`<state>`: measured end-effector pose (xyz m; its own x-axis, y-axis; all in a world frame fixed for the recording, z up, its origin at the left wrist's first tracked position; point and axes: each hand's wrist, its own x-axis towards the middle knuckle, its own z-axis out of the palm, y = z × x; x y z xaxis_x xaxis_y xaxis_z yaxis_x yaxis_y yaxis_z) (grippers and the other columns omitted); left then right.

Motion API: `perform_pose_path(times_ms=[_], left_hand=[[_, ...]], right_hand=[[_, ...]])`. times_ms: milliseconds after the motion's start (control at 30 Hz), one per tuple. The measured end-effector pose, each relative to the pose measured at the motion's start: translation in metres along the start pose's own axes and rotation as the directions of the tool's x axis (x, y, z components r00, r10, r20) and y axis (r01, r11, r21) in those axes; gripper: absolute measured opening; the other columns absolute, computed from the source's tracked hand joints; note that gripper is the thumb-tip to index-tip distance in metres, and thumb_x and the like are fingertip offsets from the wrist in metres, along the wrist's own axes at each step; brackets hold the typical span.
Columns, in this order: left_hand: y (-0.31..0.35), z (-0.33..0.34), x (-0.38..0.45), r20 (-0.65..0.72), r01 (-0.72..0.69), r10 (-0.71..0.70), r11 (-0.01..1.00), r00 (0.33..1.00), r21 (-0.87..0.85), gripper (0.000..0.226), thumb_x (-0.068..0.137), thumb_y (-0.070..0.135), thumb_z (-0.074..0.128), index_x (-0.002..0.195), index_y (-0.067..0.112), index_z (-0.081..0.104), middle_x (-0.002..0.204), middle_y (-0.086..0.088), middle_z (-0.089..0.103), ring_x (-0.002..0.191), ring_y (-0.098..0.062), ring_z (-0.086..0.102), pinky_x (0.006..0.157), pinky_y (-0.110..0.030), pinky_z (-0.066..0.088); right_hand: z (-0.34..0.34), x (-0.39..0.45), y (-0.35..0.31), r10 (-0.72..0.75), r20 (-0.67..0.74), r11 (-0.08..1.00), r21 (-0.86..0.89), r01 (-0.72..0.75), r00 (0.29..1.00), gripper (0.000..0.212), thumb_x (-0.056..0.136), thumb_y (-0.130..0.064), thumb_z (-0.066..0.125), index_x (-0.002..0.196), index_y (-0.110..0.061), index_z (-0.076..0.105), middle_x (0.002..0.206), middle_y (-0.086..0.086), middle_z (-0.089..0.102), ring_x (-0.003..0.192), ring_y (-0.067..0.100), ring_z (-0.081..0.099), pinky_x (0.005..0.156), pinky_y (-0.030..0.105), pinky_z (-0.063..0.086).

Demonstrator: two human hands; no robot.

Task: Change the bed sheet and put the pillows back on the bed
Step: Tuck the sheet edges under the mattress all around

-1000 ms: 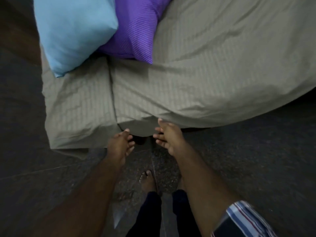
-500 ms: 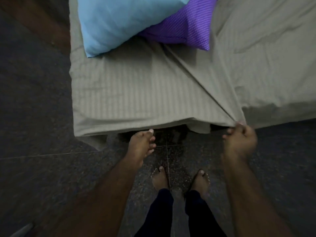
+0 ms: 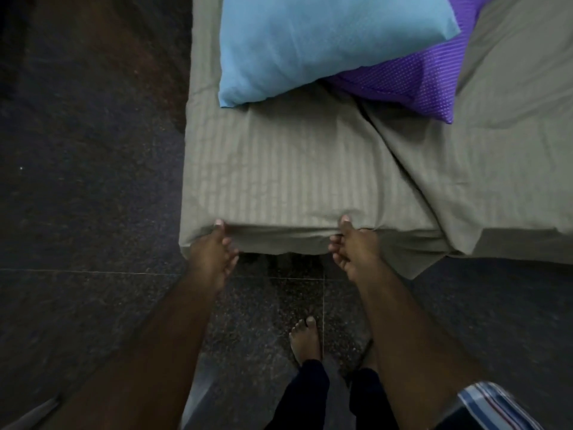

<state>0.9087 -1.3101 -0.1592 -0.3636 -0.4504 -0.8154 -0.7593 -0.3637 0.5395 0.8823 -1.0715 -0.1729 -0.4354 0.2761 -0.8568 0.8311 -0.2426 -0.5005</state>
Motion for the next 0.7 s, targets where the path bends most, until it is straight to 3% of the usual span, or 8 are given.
perform_pose_path(times_ms=[67, 167, 233, 367, 467, 533, 633, 700], left_hand=[[0.005, 0.006, 0.005, 0.034, -0.008, 0.009, 0.999, 0.999, -0.031, 0.031, 0.103, 0.045, 0.049, 0.095, 0.018, 0.061, 0.085, 0.003, 0.067, 0.074, -0.014, 0.064, 0.061, -0.028, 0.052], [-0.012, -0.005, -0.005, -0.087, -0.151, 0.147, 0.988, 0.985, -0.037, 0.029, 0.102, 0.021, 0.050, 0.074, 0.014, 0.053, 0.066, -0.003, 0.057, 0.056, -0.015, 0.055, 0.046, -0.024, 0.042], [-0.027, -0.024, -0.019, -0.153, -0.228, 0.222, 0.974, 0.963, -0.020, 0.031, 0.100, 0.014, 0.049, 0.069, 0.013, 0.051, 0.061, -0.005, 0.053, 0.049, -0.015, 0.051, 0.046, -0.023, 0.038], [-0.025, -0.047, -0.018, -0.196, -0.184, 0.188, 0.982, 0.962, 0.040, 0.027, 0.101, 0.016, 0.046, 0.077, 0.013, 0.058, 0.070, -0.006, 0.058, 0.055, -0.018, 0.053, 0.050, -0.025, 0.037], [-0.024, -0.067, -0.014, -0.132, -0.159, 0.191, 0.963, 0.973, 0.219, 0.013, 0.100, 0.017, 0.052, 0.096, 0.012, 0.063, 0.087, -0.010, 0.064, 0.071, -0.024, 0.060, 0.063, -0.034, 0.049], [-0.030, -0.082, -0.014, -0.120, -0.200, 0.255, 0.917, 0.959, 0.345, 0.011, 0.099, 0.018, 0.057, 0.098, 0.010, 0.065, 0.083, -0.010, 0.065, 0.074, -0.026, 0.062, 0.073, -0.042, 0.055], [-0.034, -0.098, -0.014, -0.140, -0.247, 0.327, 0.880, 0.935, 0.405, 0.007, 0.092, 0.025, 0.064, 0.088, 0.020, 0.066, 0.081, -0.011, 0.069, 0.081, -0.033, 0.068, 0.082, -0.051, 0.059], [-0.034, -0.105, -0.007, -0.130, -0.254, 0.343, 0.858, 0.930, 0.446, 0.014, 0.090, 0.029, 0.067, 0.098, 0.018, 0.068, 0.088, -0.012, 0.071, 0.086, -0.034, 0.069, 0.082, -0.049, 0.059]], right_hand=[[-0.008, -0.012, 0.010, -0.102, -0.024, 0.992, -0.079, 0.100, 0.994, 0.029, 0.101, -0.037, 0.054, 0.088, -0.012, 0.056, 0.063, 0.004, 0.059, 0.045, 0.012, 0.055, 0.039, 0.020, 0.040], [-0.020, -0.043, 0.030, -0.273, -0.023, 0.954, -0.134, 0.268, 0.962, 0.035, 0.102, -0.033, 0.054, 0.073, -0.014, 0.053, 0.055, 0.005, 0.055, 0.044, 0.014, 0.053, 0.042, 0.023, 0.039], [-0.020, -0.058, 0.041, -0.327, -0.009, 0.934, -0.156, 0.321, 0.945, 0.037, 0.103, -0.031, 0.053, 0.071, -0.013, 0.053, 0.055, 0.005, 0.057, 0.045, 0.015, 0.053, 0.043, 0.022, 0.040], [-0.009, -0.070, 0.061, -0.185, 0.137, 0.940, -0.263, 0.216, 0.973, 0.017, 0.101, -0.022, 0.056, 0.086, -0.016, 0.060, 0.070, 0.005, 0.066, 0.047, 0.013, 0.055, 0.045, 0.024, 0.039], [-0.004, -0.080, 0.073, -0.113, 0.239, 0.927, -0.325, 0.189, 0.964, 0.011, 0.099, -0.022, 0.060, 0.091, -0.015, 0.062, 0.075, 0.004, 0.068, 0.052, 0.012, 0.058, 0.048, 0.026, 0.042], [0.003, -0.092, 0.081, -0.098, 0.288, 0.918, -0.343, 0.198, 0.953, 0.011, 0.099, -0.022, 0.060, 0.093, -0.014, 0.064, 0.077, 0.004, 0.068, 0.056, 0.012, 0.058, 0.050, 0.026, 0.043], [0.020, -0.104, 0.096, -0.118, 0.333, 0.913, -0.335, 0.234, 0.935, 0.009, 0.099, -0.017, 0.059, 0.091, -0.016, 0.064, 0.080, 0.005, 0.069, 0.058, 0.012, 0.058, 0.049, 0.019, 0.044], [0.035, -0.108, 0.108, -0.141, 0.367, 0.887, -0.365, 0.281, 0.920, 0.007, 0.096, -0.019, 0.062, 0.091, -0.022, 0.066, 0.083, 0.004, 0.072, 0.065, 0.014, 0.064, 0.056, 0.024, 0.049]])
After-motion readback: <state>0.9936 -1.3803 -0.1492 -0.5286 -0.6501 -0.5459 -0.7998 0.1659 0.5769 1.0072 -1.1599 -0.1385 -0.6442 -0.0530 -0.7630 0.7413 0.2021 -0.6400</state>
